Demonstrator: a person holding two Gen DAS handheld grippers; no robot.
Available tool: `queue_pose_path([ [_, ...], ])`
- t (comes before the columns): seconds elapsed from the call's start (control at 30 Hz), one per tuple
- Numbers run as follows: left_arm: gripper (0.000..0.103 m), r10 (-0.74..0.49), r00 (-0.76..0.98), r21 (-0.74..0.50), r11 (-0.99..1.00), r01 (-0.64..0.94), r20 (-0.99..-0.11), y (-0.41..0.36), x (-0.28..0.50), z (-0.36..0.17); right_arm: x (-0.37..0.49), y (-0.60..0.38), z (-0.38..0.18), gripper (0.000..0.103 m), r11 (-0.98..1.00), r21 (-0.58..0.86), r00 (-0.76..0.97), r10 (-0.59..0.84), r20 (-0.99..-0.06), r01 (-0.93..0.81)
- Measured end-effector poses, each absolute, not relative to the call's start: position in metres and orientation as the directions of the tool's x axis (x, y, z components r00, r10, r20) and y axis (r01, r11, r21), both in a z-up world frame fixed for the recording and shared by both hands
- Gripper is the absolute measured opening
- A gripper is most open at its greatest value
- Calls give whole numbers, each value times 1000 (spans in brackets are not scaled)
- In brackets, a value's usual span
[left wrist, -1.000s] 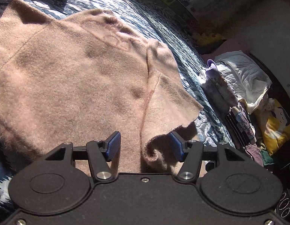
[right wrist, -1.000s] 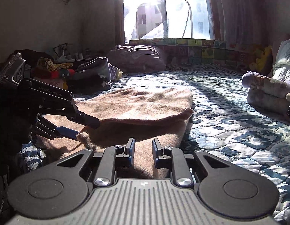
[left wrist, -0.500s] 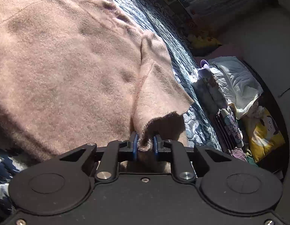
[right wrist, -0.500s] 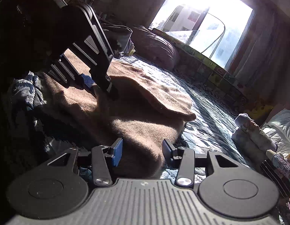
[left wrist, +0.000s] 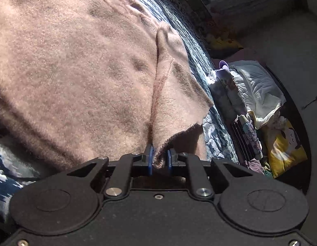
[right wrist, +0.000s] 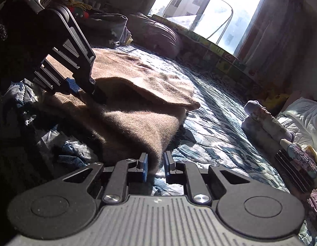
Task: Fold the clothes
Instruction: 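Open the left tool to release the folded sleeve onto the sweater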
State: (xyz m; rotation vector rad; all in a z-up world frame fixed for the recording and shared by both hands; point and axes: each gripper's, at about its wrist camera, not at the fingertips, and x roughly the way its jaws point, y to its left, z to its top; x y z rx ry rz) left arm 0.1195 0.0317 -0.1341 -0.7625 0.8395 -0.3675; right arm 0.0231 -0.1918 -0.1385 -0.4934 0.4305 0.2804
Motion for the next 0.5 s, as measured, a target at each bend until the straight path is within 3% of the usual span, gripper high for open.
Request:
queue_pose_path([
  [0.03,13,-574,623,-723,690,18,-532,31,119,-130,20,-193,-135,17,845,-389,874,170,-455,-367],
  [0.1,38,-597,599,-687,719,104,-534,30,119,-112,12,-194,-129,18,845,-371,875,209,-437,-386],
  [0.13,41,-590,618,-675,727,127,-520,34,117,-104,9,-194,-126,18,844,-362,875,227,-426,-395],
  [0.3,42,-547,713,-647,743,172,-439,52,116,-79,11,-195,-111,18,866,-302,894,293,-339,-398],
  [0.5,42,-488,742,-590,792,155,-460,43,139,-83,40,-182,-117,19,869,-266,886,323,-334,-417],
])
